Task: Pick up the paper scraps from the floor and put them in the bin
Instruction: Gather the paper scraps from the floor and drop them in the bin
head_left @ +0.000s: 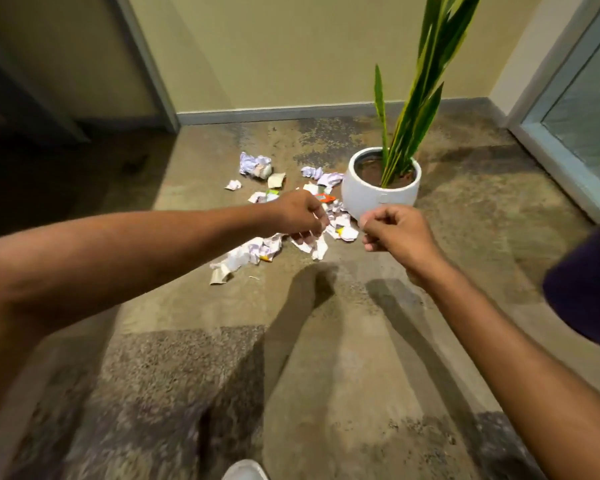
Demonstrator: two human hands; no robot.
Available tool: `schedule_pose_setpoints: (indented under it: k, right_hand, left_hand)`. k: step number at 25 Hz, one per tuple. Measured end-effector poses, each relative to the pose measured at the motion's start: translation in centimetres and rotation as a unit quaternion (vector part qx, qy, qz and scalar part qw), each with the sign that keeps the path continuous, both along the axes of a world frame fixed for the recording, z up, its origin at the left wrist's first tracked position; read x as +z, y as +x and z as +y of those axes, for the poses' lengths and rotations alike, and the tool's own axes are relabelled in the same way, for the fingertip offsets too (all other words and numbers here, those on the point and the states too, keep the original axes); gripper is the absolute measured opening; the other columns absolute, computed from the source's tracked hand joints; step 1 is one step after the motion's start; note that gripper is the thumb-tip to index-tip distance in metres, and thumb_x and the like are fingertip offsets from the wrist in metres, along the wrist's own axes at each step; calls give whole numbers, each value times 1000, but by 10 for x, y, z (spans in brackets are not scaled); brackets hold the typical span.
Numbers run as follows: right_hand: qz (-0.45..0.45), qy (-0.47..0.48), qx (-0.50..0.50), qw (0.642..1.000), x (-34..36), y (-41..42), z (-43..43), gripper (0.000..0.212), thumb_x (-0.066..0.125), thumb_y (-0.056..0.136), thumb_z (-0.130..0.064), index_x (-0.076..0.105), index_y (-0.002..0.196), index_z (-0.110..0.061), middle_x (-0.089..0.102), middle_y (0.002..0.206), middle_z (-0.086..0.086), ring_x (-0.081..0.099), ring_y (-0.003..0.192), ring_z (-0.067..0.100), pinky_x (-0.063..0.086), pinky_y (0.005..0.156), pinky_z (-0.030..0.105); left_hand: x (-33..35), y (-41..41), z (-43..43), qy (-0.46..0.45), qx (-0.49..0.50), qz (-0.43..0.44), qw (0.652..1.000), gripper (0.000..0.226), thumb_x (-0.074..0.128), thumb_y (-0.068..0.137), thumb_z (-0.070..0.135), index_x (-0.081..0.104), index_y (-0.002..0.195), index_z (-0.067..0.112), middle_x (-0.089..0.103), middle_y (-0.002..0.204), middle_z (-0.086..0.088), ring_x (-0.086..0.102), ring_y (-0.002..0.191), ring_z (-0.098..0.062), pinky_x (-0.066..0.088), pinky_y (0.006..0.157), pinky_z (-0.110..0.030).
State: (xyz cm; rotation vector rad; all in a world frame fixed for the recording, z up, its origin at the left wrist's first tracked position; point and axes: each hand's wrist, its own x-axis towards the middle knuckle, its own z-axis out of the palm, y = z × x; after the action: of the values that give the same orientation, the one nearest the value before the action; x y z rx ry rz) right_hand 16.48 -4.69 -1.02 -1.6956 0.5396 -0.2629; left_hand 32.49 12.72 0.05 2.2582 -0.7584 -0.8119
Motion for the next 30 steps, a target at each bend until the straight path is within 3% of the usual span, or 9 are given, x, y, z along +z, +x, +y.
schedule_pose_setpoints:
  k: [3, 7, 9, 12, 15, 19, 25, 28, 30]
  right_hand:
    - [48, -8, 65, 997, -34, 23, 50, 15, 73, 96, 0, 76, 85, -9, 70, 72, 7, 64, 64, 19, 64, 63, 33]
    - [107, -14, 112, 988, -77, 45, 97, 15, 75, 96, -6, 78, 84, -14, 74, 72, 4, 72, 66, 18, 63, 61, 30]
    - [121, -12, 120, 985, -97, 49, 109, 14, 76, 97, -11, 79, 84, -18, 78, 74, 4, 74, 64, 16, 61, 54, 29]
    - [143, 6, 116, 983, -124, 54, 118, 10, 77, 98, -14, 79, 90, -20, 79, 79, 9, 74, 63, 20, 67, 60, 45]
    - [152, 8, 105, 983, -139, 61, 118, 11, 76, 96, -12, 79, 90, -19, 80, 79, 10, 74, 64, 21, 69, 67, 49]
    - [150, -6, 91, 984, -149, 69, 116, 12, 75, 95, -11, 80, 88, -20, 80, 79, 4, 76, 67, 18, 69, 68, 41]
    - [144, -49, 100, 983, -151, 89, 130, 16, 73, 96, -7, 79, 86, -18, 79, 77, 3, 74, 69, 15, 69, 74, 44]
    - [123, -121, 131, 976, -150, 99, 139, 16, 72, 95, -10, 78, 84, -20, 76, 80, -4, 73, 79, 14, 63, 77, 38]
    - [117, -180, 155, 964, -150, 106, 144, 14, 72, 95, -12, 78, 85, -19, 75, 84, -8, 70, 82, 9, 56, 76, 32]
  left_hand:
    - [-38, 9, 83, 66, -2, -38, 997, 8, 76, 90, 8, 81, 84, 7, 77, 70, -9, 73, 57, -16, 58, 53, -25]
    - [-93, -1, 155, 159, -11, -87, 983, 7, 79, 87, 16, 86, 89, 18, 81, 80, 2, 74, 71, -12, 52, 65, -23]
    - [-117, -11, 170, 161, 4, -121, 980, 11, 80, 88, 20, 87, 96, 19, 84, 94, 4, 75, 82, -11, 54, 74, -26]
    - [-143, -21, 181, 117, 42, -168, 978, 16, 79, 88, 18, 87, 102, 18, 83, 102, 3, 75, 95, -13, 56, 85, -28]
    - [-156, -22, 185, 84, 31, -206, 974, 17, 78, 91, 21, 87, 105, 20, 83, 103, 6, 75, 94, -11, 57, 83, -27]
    - [-162, -19, 189, 44, -4, -230, 972, 15, 79, 92, 26, 86, 105, 25, 83, 101, 10, 73, 88, -6, 53, 75, -24]
    - [-160, -16, 187, 52, -41, -248, 967, 15, 77, 94, 33, 85, 105, 26, 78, 98, 8, 71, 89, -11, 56, 69, -33]
    - [-161, -19, 182, 79, -27, -261, 962, 12, 76, 93, 36, 82, 98, 27, 75, 96, 10, 69, 85, -12, 41, 54, -26]
    - [-162, -22, 177, 101, -22, -266, 958, 12, 73, 91, 37, 78, 93, 27, 72, 93, 9, 68, 82, -14, 35, 52, -26]
